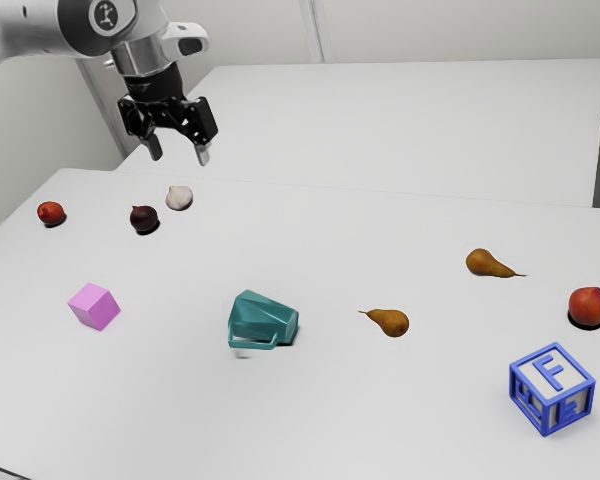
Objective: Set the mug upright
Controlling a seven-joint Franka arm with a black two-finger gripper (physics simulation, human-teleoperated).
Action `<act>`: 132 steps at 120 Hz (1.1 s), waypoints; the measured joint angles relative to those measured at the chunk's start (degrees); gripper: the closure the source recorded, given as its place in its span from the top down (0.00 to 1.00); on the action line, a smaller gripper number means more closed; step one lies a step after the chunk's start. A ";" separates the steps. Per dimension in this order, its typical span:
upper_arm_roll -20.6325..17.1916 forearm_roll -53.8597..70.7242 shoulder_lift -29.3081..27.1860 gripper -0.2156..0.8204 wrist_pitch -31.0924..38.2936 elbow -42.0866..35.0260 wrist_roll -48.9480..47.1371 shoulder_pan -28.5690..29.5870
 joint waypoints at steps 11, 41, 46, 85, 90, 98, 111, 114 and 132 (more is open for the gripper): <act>0.03 0.04 -0.09 0.77 0.01 -0.07 -0.12 -0.16; 0.74 -1.09 -3.51 0.77 0.52 -5.13 -0.33 -0.78; 0.89 -1.75 -4.14 0.77 1.22 -6.85 -0.29 -0.79; 3.52 -8.13 -7.20 0.77 10.17 -19.98 0.87 2.64; 3.88 -9.45 -7.23 0.77 11.99 -21.81 1.38 2.53; 4.51 -11.74 -7.20 0.77 15.23 -24.74 2.37 2.23; 5.09 -15.41 -6.99 0.77 20.28 -28.69 4.32 2.43; 5.16 -16.31 -6.97 0.77 21.39 -29.71 4.83 2.57; 5.95 -21.84 -6.91 0.77 27.66 -35.28 8.25 3.35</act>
